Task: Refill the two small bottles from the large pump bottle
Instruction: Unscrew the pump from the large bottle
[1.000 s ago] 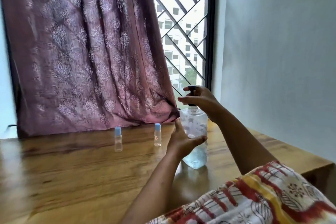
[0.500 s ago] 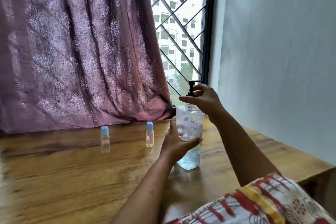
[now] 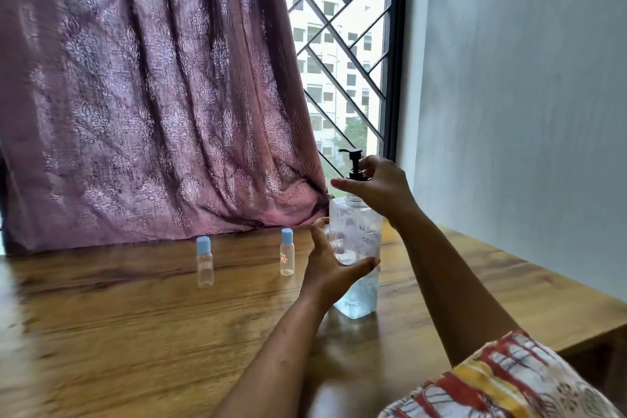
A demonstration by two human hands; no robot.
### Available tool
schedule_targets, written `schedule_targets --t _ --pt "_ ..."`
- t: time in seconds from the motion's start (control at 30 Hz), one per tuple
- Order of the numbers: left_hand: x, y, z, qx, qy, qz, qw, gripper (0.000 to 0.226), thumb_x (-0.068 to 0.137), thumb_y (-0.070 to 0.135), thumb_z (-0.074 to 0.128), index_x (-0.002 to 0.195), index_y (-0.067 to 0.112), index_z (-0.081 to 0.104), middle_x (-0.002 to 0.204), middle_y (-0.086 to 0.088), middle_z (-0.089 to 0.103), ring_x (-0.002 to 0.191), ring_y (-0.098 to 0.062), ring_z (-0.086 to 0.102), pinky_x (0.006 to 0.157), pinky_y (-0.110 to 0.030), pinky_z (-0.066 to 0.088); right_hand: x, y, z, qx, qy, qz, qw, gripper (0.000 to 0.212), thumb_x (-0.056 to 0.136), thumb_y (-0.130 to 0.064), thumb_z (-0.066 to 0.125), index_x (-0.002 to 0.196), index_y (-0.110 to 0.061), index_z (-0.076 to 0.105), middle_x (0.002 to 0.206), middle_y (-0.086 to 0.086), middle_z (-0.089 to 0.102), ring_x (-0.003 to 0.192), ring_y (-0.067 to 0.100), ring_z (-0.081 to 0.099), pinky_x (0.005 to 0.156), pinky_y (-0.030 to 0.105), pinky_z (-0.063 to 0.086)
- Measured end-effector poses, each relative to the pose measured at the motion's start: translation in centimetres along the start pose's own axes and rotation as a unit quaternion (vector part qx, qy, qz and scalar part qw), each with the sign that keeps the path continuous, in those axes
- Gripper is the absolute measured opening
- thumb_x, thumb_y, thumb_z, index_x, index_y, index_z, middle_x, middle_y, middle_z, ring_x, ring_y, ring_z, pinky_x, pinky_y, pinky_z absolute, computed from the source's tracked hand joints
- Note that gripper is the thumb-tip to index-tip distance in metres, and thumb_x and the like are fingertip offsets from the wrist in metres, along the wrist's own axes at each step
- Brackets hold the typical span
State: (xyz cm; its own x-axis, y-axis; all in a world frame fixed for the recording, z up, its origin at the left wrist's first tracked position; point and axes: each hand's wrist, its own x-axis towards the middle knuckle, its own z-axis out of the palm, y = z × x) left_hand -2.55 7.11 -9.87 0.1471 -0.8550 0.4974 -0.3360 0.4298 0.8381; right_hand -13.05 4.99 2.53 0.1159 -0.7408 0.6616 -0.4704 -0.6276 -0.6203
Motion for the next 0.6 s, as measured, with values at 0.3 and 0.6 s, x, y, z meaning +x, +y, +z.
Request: schedule_targets --t 0.3,0.6 --pt "0.1 -0.6 -1.1 0.014 0.053 0.021 0.998 0.087 0.046 0.06 0.076 0.114 0.044 0.024 0.118 0.009 0.047 0.115 -0.017 0.053 0.098 -0.044 0.048 0.9 -2.0 -1.5 0.214 -0.15 -0.042 0.964 0.035 0.084 0.009 0.058 0.107 -0.018 0.056 0.088 0.001 0.065 0.089 0.022 0.063 0.094 0.039 0.048" --pt "-0.1 -0.8 -1.4 0.038 0.062 0.031 0.997 0.086 0.053 0.06 0.076 0.124 0.044 0.029 0.126 0.009 0.053 0.115 -0.013 0.055 0.098 -0.041 0.049 1.4 -0.5 0.2 0.107 -0.106 -0.04 0.988 0.03 0.081 -0.013 0.071 0.109 -0.018 0.064 0.105 0.005 0.067 0.096 0.02 0.064 0.096 0.041 0.05"
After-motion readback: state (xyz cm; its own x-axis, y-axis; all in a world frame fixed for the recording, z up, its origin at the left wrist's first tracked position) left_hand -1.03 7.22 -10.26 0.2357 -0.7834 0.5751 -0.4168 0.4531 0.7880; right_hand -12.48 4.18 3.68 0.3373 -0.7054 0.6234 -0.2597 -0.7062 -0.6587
